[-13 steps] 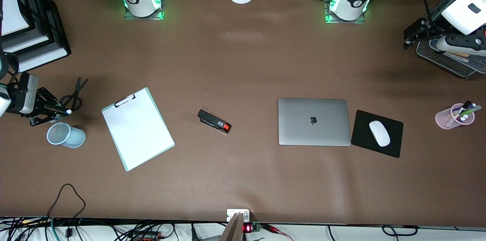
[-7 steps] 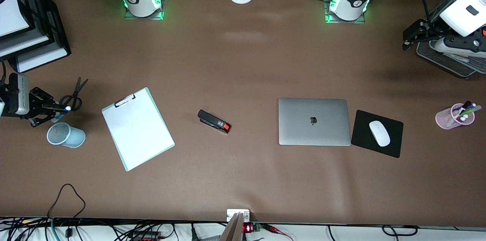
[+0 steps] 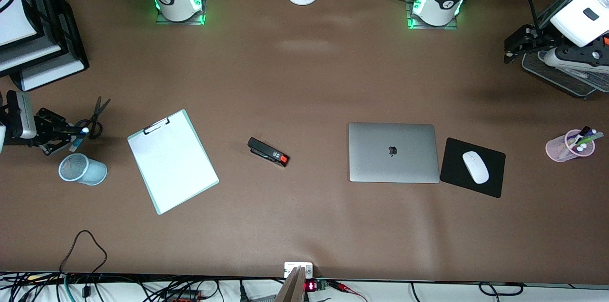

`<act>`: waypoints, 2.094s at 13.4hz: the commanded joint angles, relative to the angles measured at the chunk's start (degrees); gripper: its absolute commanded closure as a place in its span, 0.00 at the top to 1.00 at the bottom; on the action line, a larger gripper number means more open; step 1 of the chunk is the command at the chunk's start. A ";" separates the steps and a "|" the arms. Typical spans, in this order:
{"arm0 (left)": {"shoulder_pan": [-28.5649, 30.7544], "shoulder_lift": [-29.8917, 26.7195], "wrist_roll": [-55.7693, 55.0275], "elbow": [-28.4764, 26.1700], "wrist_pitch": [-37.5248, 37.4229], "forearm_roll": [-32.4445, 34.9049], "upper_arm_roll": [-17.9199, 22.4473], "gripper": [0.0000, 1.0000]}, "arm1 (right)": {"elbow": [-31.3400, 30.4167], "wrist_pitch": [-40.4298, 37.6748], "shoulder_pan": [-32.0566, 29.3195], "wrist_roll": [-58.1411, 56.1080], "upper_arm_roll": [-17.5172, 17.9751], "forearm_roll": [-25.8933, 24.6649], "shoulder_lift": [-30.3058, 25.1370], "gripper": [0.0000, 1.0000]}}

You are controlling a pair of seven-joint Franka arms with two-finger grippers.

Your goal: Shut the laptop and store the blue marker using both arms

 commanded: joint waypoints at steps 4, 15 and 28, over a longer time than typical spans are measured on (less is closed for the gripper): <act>0.10 -0.15 0.95 -0.34 0.66 -1.17 0.09 1.00 | 8.55 -3.65 -1.84 -5.42 0.78 0.86 5.05 0.01; 0.01 0.02 0.95 -0.34 1.01 -1.17 0.00 1.00 | 12.41 -1.89 -2.99 -9.11 1.30 0.95 9.80 0.01; 0.01 0.02 0.95 -0.34 1.19 -1.17 0.00 1.00 | 12.33 4.96 -3.69 -6.39 1.48 4.47 12.97 0.01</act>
